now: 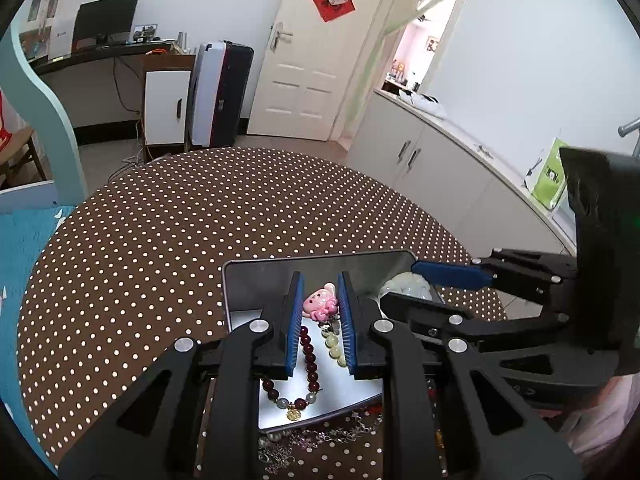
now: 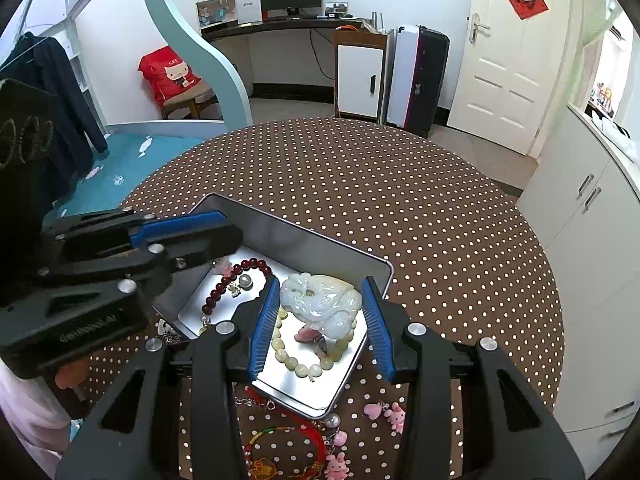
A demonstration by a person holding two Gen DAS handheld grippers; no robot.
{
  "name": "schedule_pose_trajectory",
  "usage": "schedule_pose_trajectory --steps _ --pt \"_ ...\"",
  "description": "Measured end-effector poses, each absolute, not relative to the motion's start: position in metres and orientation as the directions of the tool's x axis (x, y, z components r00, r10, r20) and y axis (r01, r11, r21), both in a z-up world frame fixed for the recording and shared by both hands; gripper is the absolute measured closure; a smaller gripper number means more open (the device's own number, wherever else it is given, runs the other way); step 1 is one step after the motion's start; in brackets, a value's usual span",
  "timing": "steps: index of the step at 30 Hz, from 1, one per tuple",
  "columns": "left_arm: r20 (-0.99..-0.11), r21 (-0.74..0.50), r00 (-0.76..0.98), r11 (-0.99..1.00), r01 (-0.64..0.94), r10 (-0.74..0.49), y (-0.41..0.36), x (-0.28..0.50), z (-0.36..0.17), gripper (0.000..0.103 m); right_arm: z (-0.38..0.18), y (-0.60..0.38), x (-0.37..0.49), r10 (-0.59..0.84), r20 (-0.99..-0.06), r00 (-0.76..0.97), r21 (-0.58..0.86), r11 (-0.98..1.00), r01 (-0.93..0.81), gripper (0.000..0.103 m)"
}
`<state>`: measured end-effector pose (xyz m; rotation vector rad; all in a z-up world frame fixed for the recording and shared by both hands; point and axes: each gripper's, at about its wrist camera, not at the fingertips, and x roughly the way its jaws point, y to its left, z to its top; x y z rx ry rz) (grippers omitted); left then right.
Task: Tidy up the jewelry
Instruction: 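Carry the jade carving and pink charm into the grey tray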
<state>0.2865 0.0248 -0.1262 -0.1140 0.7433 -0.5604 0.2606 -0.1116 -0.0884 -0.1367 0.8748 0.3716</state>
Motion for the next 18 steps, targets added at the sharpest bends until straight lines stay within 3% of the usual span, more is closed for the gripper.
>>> schedule_pose_trajectory --steps 3,8,10,18 --pt "-0.618 -0.321 0.579 0.843 0.432 -0.532 0.028 0.291 -0.129 0.085 -0.088 -0.109 0.261 0.248 -0.774 0.583 0.017 0.928 -0.371 0.063" --pt "-0.637 -0.270 0.579 0.851 0.451 -0.509 0.028 0.293 -0.126 0.083 -0.090 -0.101 0.262 0.252 -0.780 0.573 0.014 0.922 -0.387 0.063" --pt "-0.633 -0.268 0.589 0.856 0.442 -0.502 0.033 0.292 -0.123 0.071 -0.092 -0.099 0.265 0.262 -0.783 0.564 0.022 0.918 -0.396 0.063" --pt "-0.647 -0.254 0.624 0.895 0.366 -0.438 0.062 0.278 -0.121 0.060 -0.104 -0.083 0.272 0.268 -0.811 0.520 0.037 0.911 -0.411 0.063"
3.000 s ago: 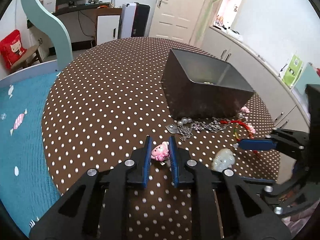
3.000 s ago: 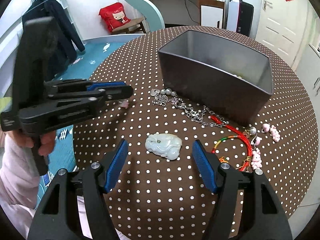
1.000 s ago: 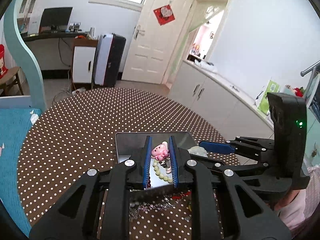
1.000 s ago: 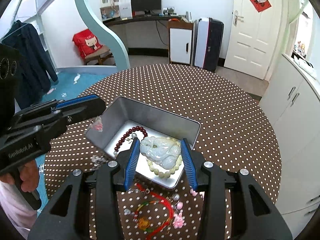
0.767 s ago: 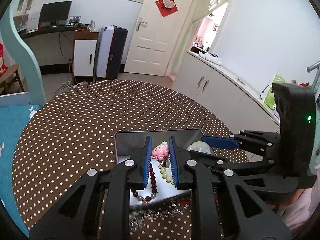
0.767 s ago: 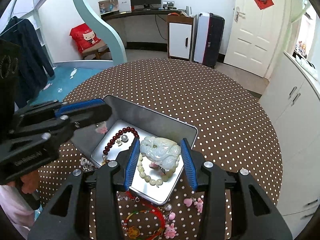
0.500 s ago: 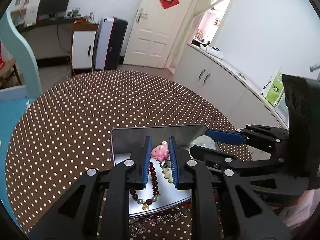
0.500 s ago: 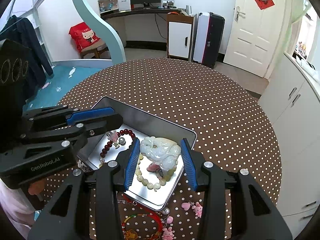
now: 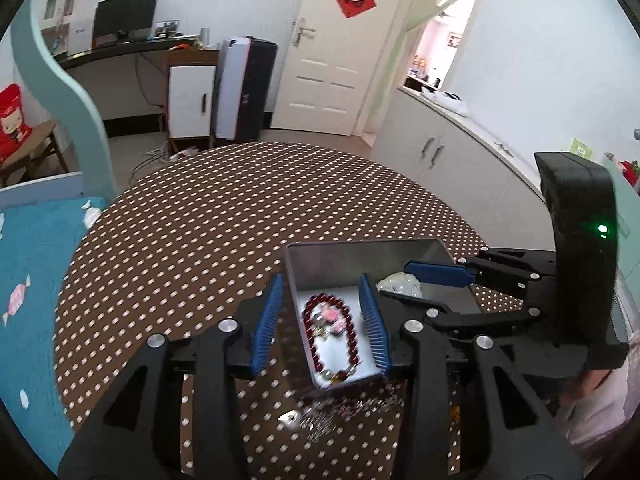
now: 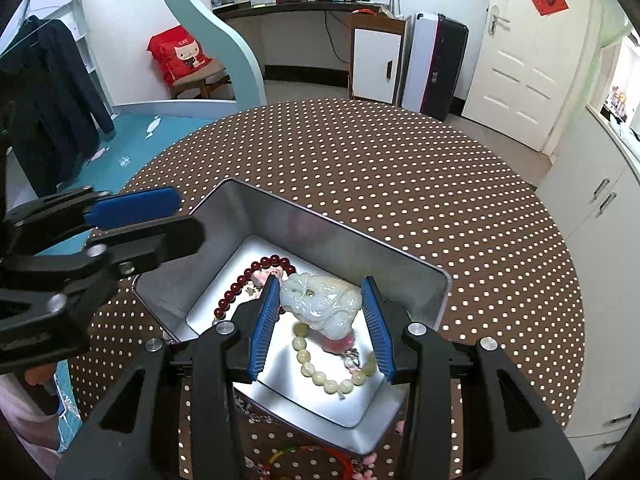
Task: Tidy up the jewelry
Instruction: 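Carry the jade carving and pink charm into the grey tray, then move the right tool to the silver pearl chain and close on it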
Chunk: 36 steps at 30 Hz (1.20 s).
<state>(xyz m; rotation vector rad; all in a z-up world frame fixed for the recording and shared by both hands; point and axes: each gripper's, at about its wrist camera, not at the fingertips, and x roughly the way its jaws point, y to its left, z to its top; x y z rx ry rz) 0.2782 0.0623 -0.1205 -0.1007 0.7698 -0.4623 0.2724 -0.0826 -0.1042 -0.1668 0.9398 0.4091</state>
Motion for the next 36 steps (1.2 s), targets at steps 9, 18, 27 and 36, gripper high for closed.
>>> schedule_pose_trajectory --steps 9,18,27,36 --pt "-0.665 -0.249 0.633 0.917 0.312 -0.396 0.090 0.253 -0.124 0.044 -0.097 -0.085 0.269 0.273 -0.805 0.526 0.073 0.926 -0.370 0.045" --pt "-0.685 -0.248 0.622 0.924 0.291 -0.379 0.103 0.222 -0.136 0.023 -0.073 -0.120 0.242 0.274 -0.755 0.596 0.099 0.946 -0.310 0.028" --pt "-0.706 -0.243 0.595 0.920 0.306 -0.385 0.088 0.201 -0.144 0.014 -0.070 -0.153 0.214 0.246 -0.739 0.627 0.117 0.964 -0.240 0.012" --pt "-0.727 -0.200 0.566 0.908 0.367 -0.389 0.056 0.197 -0.165 0.033 -0.090 -0.173 0.191 0.213 -0.777 0.592 0.133 0.975 -0.176 0.012"
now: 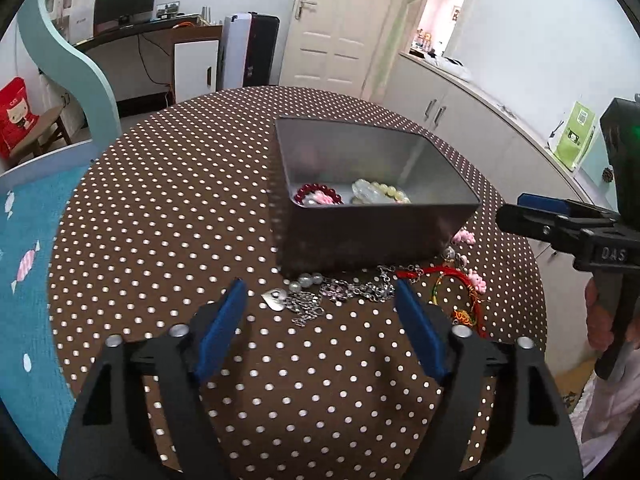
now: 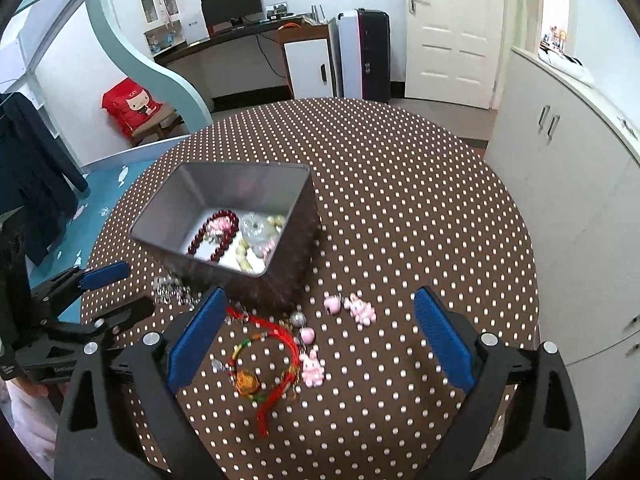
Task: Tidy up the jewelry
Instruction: 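Move the right tool to the silver pearl chain and close on it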
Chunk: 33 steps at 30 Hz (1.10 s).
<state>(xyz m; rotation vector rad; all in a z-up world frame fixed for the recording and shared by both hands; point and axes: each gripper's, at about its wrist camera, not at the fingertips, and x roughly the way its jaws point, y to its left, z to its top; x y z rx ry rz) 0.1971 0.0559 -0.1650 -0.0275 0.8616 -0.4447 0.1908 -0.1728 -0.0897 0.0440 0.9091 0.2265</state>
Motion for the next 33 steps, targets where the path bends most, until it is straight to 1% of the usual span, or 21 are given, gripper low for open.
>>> schedule_pose_trajectory --steps 3,5,6,8,10,12,13,16,18,27,32,33 --pt "-0.741 -0.178 0.559 0.912 0.371 -0.372 0.049 0.199 -0.170 0.043 -0.094 -0.171 0.186 0.221 -0.782 0.583 0.140 0.973 -0.182 0.012" --pt "-0.742 -0.173 0.557 0.909 0.380 -0.374 0.046 0.199 -0.171 0.046 -0.095 -0.168 0.183 0.232 -0.782 0.578 0.144 0.970 -0.194 0.012" --pt "-0.744 -0.166 0.558 0.910 0.380 -0.369 0.045 0.199 -0.172 0.050 -0.095 -0.166 0.182 0.238 -0.782 0.576 0.147 0.969 -0.200 0.012" --pt "-0.759 -0.145 0.554 0.918 0.370 -0.343 0.042 0.202 -0.176 0.055 -0.096 -0.163 0.181 0.250 -0.782 0.572 0.152 0.965 -0.213 0.012" --pt "-0.785 -0.120 0.538 0.928 0.354 -0.307 0.039 0.204 -0.184 0.068 -0.097 -0.161 0.180 0.261 -0.781 0.567 0.156 0.961 -0.227 0.012" --pt "-0.785 -0.098 0.548 0.931 0.352 -0.290 0.037 0.203 -0.184 0.075 -0.098 -0.158 0.178 0.270 -0.781 0.562 0.159 0.958 -0.240 0.012" --pt "-0.786 -0.095 0.549 0.933 0.348 -0.285 0.037 0.203 -0.184 0.085 -0.098 -0.157 0.177 0.273 -0.782 0.560 0.159 0.957 -0.244 0.012" --pt "-0.791 -0.093 0.550 0.941 0.325 -0.269 0.039 0.203 -0.186 0.099 -0.102 -0.151 0.176 0.283 -0.787 0.548 0.166 0.953 -0.255 0.012" --pt "-0.787 -0.094 0.558 0.945 0.313 -0.263 0.041 0.200 -0.185 0.103 -0.103 -0.147 0.174 0.290 -0.789 0.542 0.168 0.950 -0.265 0.012" --pt "-0.755 -0.151 0.580 0.942 0.299 -0.305 0.056 0.186 -0.171 0.103 -0.107 -0.119 0.171 0.361 -0.783 0.507 0.180 0.911 -0.371 0.012" --pt "-0.763 -0.199 0.556 0.937 0.286 -0.331 0.059 0.191 -0.174 0.102 -0.113 -0.098 0.174 0.376 -0.794 0.477 0.175 0.894 -0.414 0.017" --pt "-0.765 -0.203 0.551 0.937 0.286 -0.334 0.059 0.192 -0.175 0.096 -0.113 -0.097 0.175 0.381 -0.793 0.475 0.179 0.892 -0.416 0.018"
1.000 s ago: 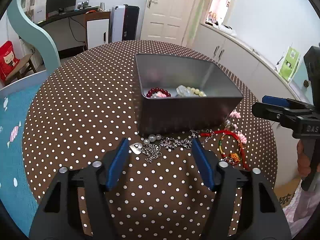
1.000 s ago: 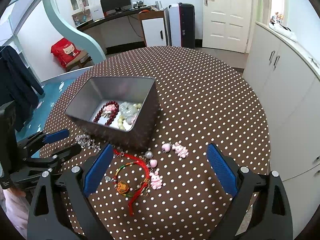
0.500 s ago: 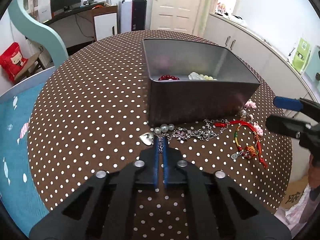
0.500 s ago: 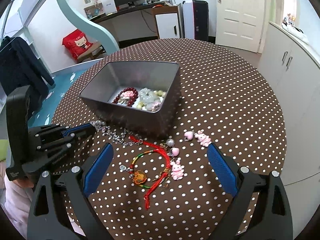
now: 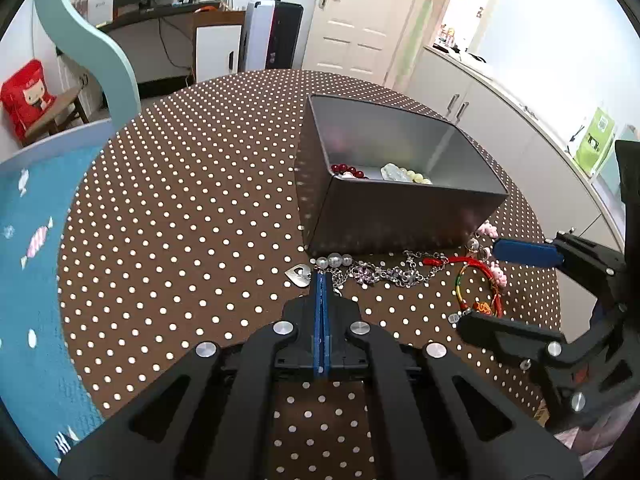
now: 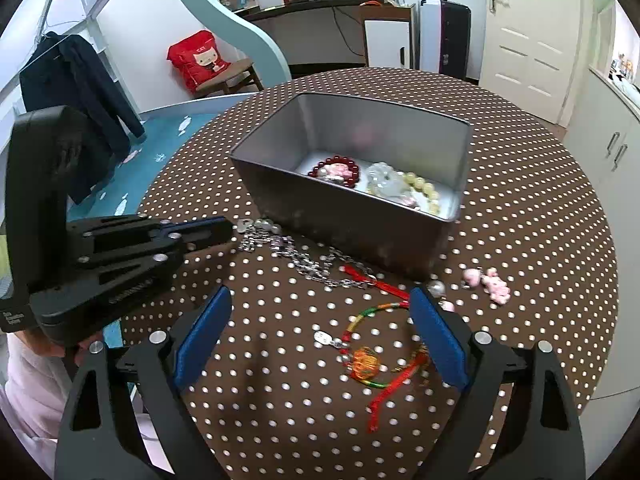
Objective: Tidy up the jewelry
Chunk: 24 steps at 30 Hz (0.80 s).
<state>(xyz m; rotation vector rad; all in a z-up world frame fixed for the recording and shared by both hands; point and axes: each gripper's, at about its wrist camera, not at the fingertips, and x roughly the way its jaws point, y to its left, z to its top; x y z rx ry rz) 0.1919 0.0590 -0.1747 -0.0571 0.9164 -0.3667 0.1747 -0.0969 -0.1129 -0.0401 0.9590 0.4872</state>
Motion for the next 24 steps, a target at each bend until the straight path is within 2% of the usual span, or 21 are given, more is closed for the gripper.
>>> schedule_pose_trajectory --steps 1,3,8,12,14,18,20,24 --pt "-0.767 -0.202 0.548 0.937 0.286 -0.333 0.060 0.195 -0.175 0.082 -0.113 -0.095 0.177 0.387 -0.790 0.475 0.183 0.889 -0.420 0.020" --pt "-0.770 -0.197 0.551 0.941 0.274 -0.322 0.063 0.195 -0.177 0.069 -0.113 -0.091 0.183 0.395 -0.787 0.474 0.187 0.885 -0.427 0.030" --pt "-0.772 -0.200 0.555 0.947 0.252 -0.311 0.078 0.190 -0.177 0.069 -0.118 -0.071 0.197 0.414 -0.791 0.450 0.192 0.867 -0.461 0.059" --pt "-0.776 -0.188 0.558 0.953 0.238 -0.293 0.088 0.187 -0.175 0.068 -0.125 -0.052 0.206 0.414 -0.804 0.426 0.175 0.851 -0.496 0.065" --pt "-0.776 -0.181 0.561 0.954 0.240 -0.288 0.092 0.184 -0.175 0.064 -0.131 -0.043 0.211 0.410 -0.815 0.410 0.173 0.847 -0.503 0.072" --pt "-0.775 -0.178 0.563 0.954 0.242 -0.287 0.100 0.183 -0.175 0.061 -0.135 -0.034 0.216 0.382 -0.823 0.421 0.130 0.848 -0.514 0.081" --pt "-0.774 -0.177 0.564 0.953 0.244 -0.288 0.102 0.184 -0.175 0.054 -0.135 -0.032 0.215 0.361 -0.824 0.437 0.091 0.845 -0.527 0.090" --pt "-0.780 -0.177 0.555 0.953 0.247 -0.289 0.100 0.188 -0.178 0.053 -0.137 -0.035 0.209 0.366 -0.822 0.437 0.094 0.843 -0.530 0.091"
